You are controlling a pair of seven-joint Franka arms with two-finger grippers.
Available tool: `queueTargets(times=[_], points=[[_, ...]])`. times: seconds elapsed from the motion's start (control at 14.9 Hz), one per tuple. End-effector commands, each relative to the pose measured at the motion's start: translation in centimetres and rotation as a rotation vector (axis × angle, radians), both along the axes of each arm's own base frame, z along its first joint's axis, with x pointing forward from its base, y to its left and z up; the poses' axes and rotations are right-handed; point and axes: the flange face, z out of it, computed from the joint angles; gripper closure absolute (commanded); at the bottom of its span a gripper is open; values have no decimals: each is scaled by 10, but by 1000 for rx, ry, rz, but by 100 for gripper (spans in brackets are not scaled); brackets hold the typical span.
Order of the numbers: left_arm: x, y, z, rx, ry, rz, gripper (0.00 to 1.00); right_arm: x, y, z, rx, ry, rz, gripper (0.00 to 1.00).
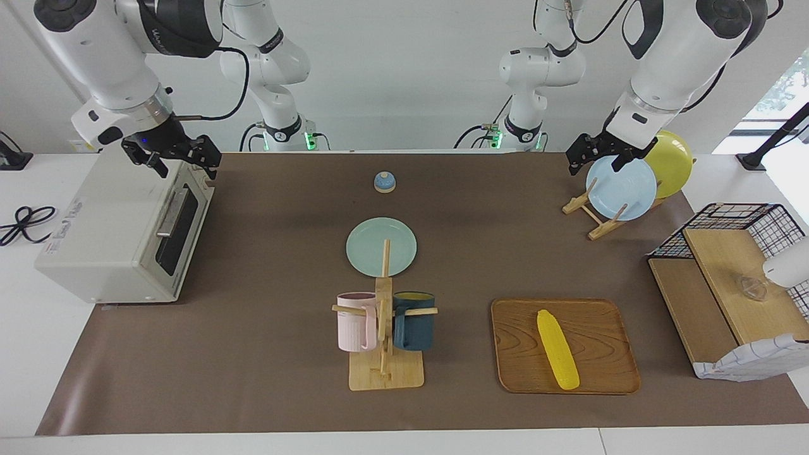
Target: Put corn in oven
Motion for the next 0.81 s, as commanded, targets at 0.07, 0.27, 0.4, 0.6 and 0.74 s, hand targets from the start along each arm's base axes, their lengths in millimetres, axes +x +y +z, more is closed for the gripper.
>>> queueTargets(times=[0.07,0.27,0.4,0.6,0.74], points=[[4,1,0,-19,-5,4,0,4,-5,1,-12,-9,46,0],[2,1,5,-20,-16,5,0,3,-5,2,-11,-9,49,0],[3,1,6,-23,-33,4,0,3,-7,2,-10,-10,47,0],[10,0,7,-31,-84,10,0,4,-6,2,-10,-10,46,0],[19,-1,7,-40,-138,21,0,4,-6,2,-10,-11,46,0]])
